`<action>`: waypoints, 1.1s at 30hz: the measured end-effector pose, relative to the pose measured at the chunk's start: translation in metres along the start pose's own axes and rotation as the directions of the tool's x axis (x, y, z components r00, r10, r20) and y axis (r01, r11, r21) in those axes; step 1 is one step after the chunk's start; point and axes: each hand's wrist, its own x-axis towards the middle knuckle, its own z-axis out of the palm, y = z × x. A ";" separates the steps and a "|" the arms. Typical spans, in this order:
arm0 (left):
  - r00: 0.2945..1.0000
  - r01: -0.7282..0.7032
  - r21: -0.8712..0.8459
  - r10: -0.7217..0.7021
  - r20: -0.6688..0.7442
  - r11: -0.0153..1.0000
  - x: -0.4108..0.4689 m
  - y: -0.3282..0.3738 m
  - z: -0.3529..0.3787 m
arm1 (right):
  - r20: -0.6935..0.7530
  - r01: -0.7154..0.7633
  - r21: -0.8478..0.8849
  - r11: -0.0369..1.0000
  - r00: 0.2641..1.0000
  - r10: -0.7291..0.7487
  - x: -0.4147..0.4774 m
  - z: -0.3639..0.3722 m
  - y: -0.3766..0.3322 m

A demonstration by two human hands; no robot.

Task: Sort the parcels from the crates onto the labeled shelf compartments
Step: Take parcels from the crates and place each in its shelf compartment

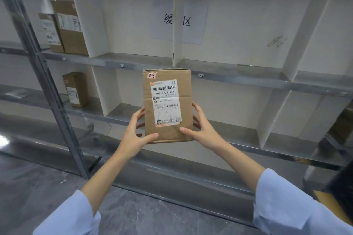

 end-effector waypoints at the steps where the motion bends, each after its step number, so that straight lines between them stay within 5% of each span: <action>1: 1.000 -0.001 0.019 0.001 -0.001 1.000 0.003 0.000 0.002 | -0.005 -0.004 -0.009 1.000 1.000 0.004 0.000 -0.003 0.000; 20: 0.978 0.147 -0.010 -0.144 0.151 0.989 0.065 -0.043 0.121 | -0.129 -0.211 0.000 0.977 0.969 0.209 0.050 -0.073 0.116; 33: 0.960 0.116 0.228 -0.168 0.225 0.967 0.130 -0.075 0.191 | -0.336 -0.233 0.070 0.970 0.910 0.243 0.063 -0.156 0.200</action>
